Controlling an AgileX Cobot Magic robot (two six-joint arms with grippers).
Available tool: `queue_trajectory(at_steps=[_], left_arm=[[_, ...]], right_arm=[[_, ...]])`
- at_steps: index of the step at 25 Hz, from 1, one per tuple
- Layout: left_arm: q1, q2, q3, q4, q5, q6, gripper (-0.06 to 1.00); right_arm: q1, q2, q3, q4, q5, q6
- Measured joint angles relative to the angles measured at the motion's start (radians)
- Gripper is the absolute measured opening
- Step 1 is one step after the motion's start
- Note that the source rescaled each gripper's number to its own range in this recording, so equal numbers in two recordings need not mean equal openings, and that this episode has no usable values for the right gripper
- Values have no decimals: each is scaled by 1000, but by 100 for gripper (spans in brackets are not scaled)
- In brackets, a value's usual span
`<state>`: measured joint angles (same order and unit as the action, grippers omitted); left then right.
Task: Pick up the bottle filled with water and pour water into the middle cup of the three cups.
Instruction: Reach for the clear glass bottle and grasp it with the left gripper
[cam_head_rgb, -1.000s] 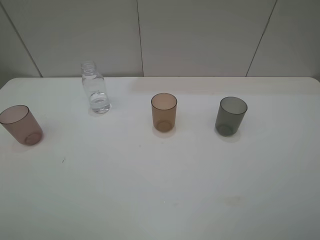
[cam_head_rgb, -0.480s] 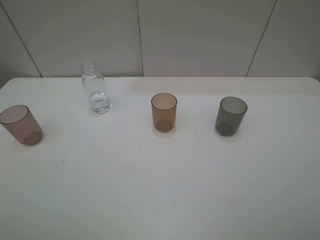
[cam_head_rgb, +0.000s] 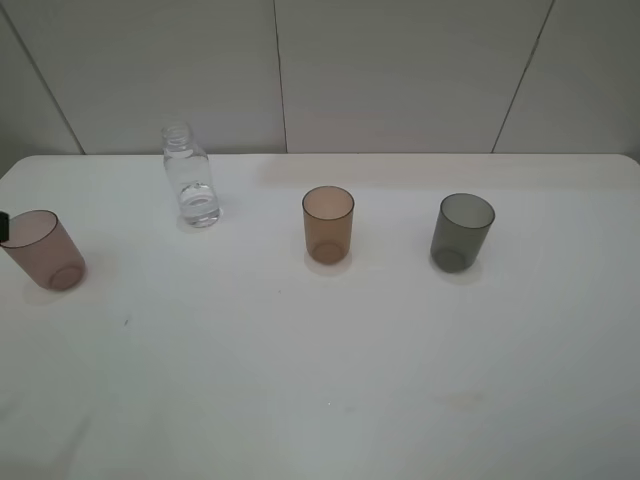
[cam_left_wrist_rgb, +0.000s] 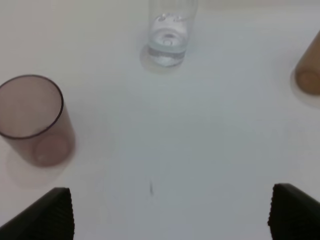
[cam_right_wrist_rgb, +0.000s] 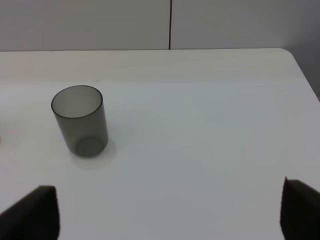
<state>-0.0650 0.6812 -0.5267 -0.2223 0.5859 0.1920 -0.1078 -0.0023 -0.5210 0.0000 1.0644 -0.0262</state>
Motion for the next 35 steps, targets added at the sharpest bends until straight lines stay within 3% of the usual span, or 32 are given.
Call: queue_trajectory(at_steps=[7,12,17,21,26,30,35], left_arm=[[0,287,0,-103,-236,92,100],[-3,444,0,-227,-317,203,100],[-79,544,21,-343,-439,373,100],[-209,591,96,-358,-725,372,100],[-335,729,176,-357,-1139,262,100],[-377,886,183,-283,-1369,116,100],[-393,1071,182,-177,-1672,48,100]], right_arm=[[0,0,0,0,0,0],[0,0,0,0,0,0],[0,0,0,0,0,0],[0,0,0,0,0,0],[0,0,0,0,0,0],[0,0,0,0,0,0],[0,0,0,0,0,0]])
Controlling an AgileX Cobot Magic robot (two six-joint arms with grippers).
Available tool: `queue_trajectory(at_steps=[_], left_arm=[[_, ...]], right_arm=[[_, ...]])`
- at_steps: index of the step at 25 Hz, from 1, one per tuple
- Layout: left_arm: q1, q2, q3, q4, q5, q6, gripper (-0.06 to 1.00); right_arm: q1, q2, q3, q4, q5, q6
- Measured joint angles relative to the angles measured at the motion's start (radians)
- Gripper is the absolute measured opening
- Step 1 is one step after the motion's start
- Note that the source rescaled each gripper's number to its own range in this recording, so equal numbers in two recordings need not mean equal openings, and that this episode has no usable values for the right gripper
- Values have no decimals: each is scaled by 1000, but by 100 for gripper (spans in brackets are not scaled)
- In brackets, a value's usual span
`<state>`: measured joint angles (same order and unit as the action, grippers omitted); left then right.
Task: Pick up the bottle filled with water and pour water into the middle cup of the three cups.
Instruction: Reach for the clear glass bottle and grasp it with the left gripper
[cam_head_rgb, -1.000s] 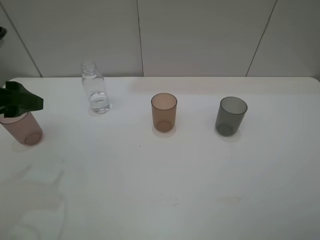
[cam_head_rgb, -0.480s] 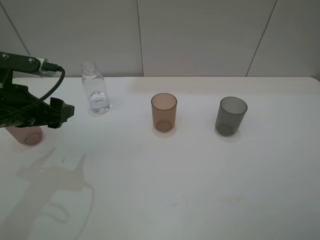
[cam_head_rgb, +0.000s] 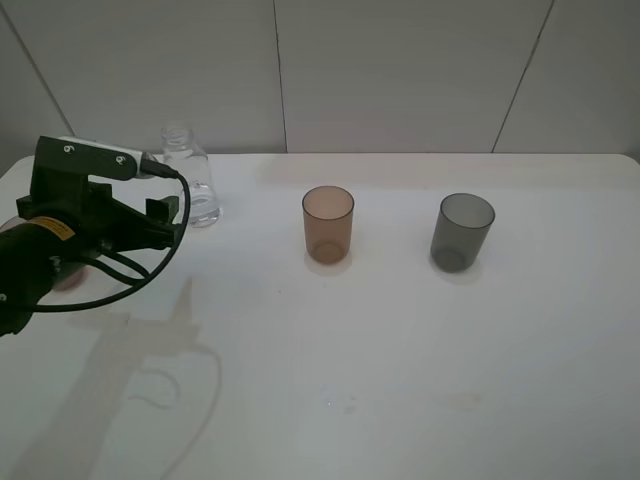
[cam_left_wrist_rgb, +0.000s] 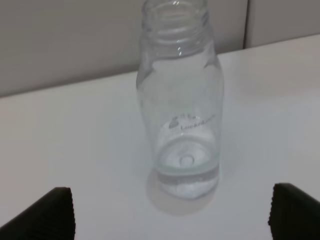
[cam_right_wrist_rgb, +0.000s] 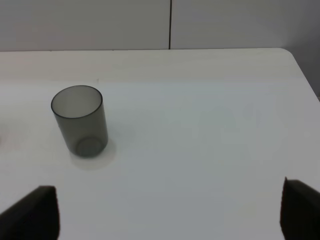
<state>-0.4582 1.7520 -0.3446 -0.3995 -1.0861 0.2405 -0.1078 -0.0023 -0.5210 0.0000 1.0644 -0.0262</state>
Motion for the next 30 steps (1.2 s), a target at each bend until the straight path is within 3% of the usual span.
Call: queue_trajectory(at_steps=[3,14,30], left_arm=[[-2,90,1,3,-102,-32,100],[21,234,-98,21,-117,-170,100],[45,395,-307,36,-122,-164,100]], right_arm=[[0,0,0,-6,0,0],[0,0,0,0,0,0],[0,0,0,0,0,0]])
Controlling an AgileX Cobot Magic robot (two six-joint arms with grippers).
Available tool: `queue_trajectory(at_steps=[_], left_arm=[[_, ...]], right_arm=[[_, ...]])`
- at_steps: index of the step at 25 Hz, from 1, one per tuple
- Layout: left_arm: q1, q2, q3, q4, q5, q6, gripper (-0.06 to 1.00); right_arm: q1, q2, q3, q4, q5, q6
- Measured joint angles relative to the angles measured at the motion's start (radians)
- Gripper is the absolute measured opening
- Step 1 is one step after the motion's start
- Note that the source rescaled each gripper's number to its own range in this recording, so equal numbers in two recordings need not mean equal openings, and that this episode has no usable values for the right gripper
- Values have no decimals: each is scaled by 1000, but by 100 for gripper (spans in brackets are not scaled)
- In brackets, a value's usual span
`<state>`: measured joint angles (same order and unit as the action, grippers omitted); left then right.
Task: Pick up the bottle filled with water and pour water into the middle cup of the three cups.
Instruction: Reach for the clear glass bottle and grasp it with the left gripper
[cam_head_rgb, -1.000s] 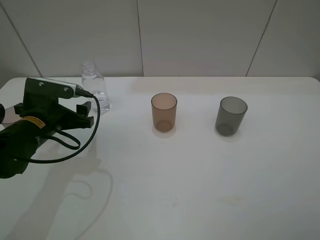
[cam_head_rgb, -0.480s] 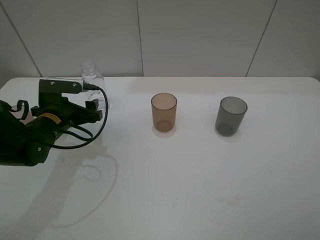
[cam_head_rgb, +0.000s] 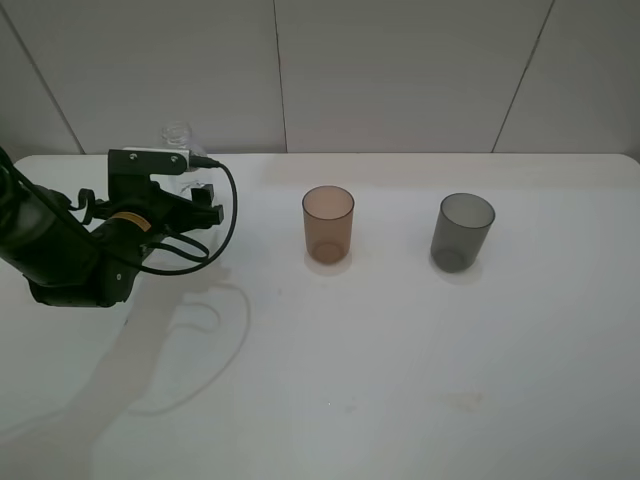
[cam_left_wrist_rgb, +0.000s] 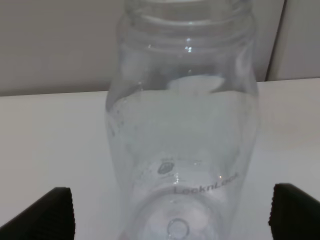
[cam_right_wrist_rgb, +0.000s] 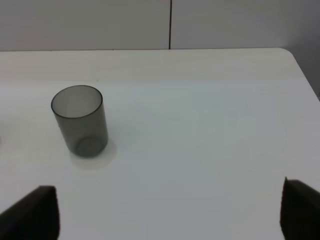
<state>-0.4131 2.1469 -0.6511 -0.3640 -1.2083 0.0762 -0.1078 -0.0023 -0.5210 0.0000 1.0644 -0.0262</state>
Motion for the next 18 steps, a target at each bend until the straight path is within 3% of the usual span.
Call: queue_trajectory(at_steps=[18], left_arm=[[31,133,-154,10,-2,24,100]], right_arm=[[0,0,0,0,0,0]])
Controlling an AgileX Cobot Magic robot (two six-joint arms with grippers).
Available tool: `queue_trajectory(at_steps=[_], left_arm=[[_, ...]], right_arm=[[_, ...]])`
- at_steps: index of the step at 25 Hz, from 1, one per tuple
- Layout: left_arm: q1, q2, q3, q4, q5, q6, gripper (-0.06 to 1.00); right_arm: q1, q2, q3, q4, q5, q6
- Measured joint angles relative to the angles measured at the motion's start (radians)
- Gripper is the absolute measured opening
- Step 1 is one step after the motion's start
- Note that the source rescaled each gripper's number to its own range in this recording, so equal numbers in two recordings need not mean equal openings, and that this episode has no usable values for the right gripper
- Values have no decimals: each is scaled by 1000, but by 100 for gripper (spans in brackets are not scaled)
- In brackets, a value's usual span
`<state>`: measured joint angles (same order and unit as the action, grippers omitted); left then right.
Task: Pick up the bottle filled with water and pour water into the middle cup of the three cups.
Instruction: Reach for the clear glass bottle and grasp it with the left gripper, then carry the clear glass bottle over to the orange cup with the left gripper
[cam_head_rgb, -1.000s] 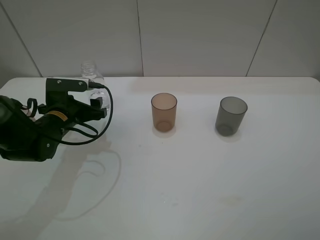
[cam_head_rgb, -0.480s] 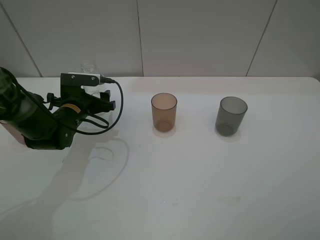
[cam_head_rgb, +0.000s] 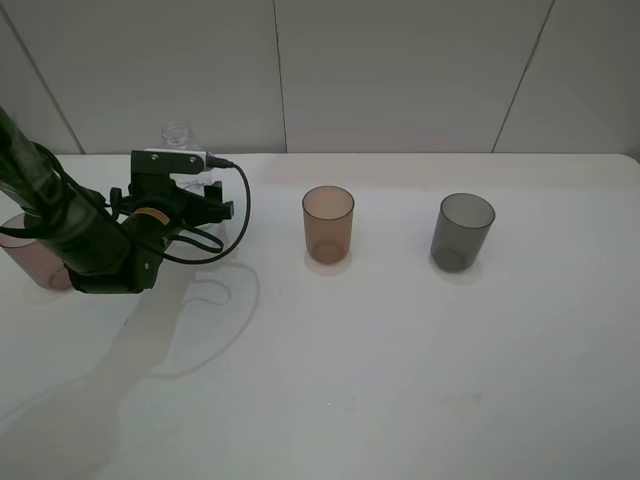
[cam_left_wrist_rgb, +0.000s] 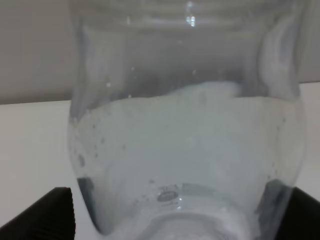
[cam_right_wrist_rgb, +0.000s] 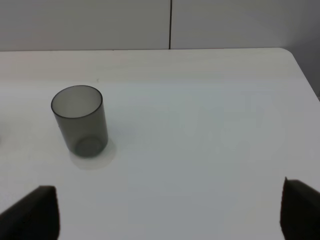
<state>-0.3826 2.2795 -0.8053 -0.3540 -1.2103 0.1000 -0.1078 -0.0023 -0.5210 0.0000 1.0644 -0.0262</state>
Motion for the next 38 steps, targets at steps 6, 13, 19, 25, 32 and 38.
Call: queue_trajectory(at_steps=[6,13,19,25,32,38], left_arm=[[2,26,-31,31,0,0,100],[14,26,-31,38,0,0,100],[29,31,-51,61,0,0,100],[29,41,-75,85,0,-2,72],[29,41,-75,82,0,-5,1],[29,41,-75,86,0,-7,1]], right_arm=[[0,0,0,-6,0,0],[0,0,0,-6,0,0],[0,0,0,-6,0,0],[0,0,0,-6,0,0],[0,0,0,0,0,0],[0,0,0,0,0,0]])
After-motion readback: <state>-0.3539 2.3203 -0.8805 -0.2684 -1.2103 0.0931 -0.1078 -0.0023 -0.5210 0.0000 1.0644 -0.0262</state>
